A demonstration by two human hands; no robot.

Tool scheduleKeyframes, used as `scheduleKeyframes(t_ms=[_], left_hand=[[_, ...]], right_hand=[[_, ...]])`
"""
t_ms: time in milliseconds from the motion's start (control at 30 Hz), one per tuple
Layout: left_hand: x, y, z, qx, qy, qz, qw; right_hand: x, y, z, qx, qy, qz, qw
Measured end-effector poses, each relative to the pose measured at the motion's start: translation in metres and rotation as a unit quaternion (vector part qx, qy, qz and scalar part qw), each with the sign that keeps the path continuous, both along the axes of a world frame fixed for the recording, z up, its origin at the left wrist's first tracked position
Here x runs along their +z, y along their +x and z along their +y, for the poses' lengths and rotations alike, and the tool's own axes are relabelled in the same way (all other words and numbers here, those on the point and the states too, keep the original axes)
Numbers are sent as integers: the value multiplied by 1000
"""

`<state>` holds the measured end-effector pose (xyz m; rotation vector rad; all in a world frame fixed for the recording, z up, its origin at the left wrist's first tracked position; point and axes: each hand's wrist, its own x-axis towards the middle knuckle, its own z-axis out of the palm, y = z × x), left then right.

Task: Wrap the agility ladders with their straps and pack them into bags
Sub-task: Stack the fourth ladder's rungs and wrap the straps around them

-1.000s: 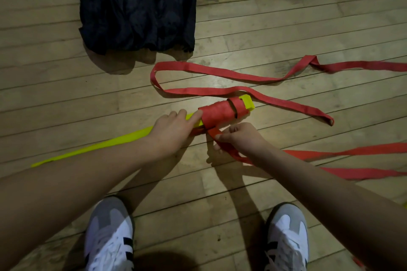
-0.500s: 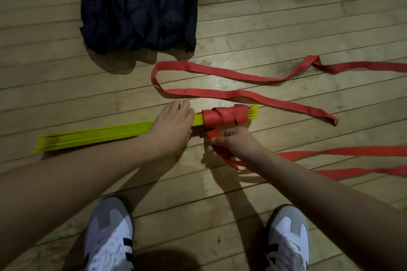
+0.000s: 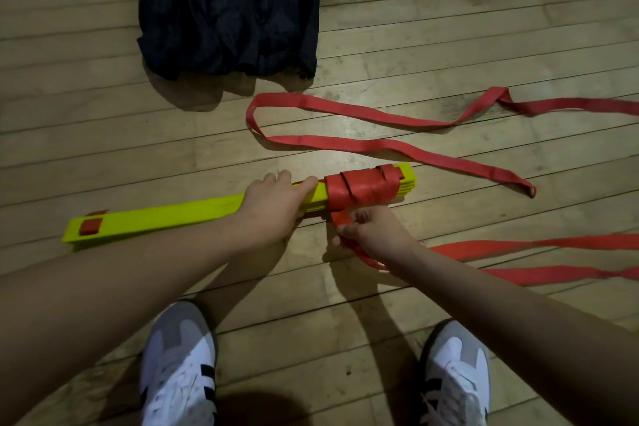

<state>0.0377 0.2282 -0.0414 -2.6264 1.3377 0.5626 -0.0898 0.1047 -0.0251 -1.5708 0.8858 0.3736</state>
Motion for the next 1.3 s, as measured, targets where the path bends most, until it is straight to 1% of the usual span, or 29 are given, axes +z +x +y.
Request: scheduleKeyframes(t_ms=[167,333,433,500,667,767,833,867,933,1000,1100,1233,1300], left_hand=[[1,12,-10,34,5,3,999],[-5,18,-20,42,7,-48,998],[-7,17,-20,-4,16,-106,994],[-8,16,-17,-40,21,-126,991],[-6,3,-9,-59,-13,-110,992],[-7,-8,3,-56,-58,-67,994],[-6,-11,12,-80,-69,-74,992],[-5,-13,16,-84,-66,-68,992],[-3,-15,19,-61,-40,-22,997],[-1,-17,18,-35,-17,3,999],[1,-16,12,-24,5,-7,1000],[0,2,-5,-8,21,-51,998],[-1,11,-12,1,14,-75,997]], right_hand=[[3,8,-7,29,-37,-2,999],[4,12,-6,34,-19,-4,999],[5,13,-6,34,-13,-24,999],[5,14,-5,25,-10,-27,999],[3,14,-1,5,-14,-23,1000],[2,12,1,-24,6,-18,1000],[2,10,2,-44,22,-13,999],[1,7,3,-50,29,-8,998],[-1,3,4,-56,36,-1,998],[-5,0,5,-33,24,5,999],[-5,0,7,23,-6,14,1000],[3,7,-2,6,-26,8,1000],[6,13,-7,-19,-1,-3,1000]])
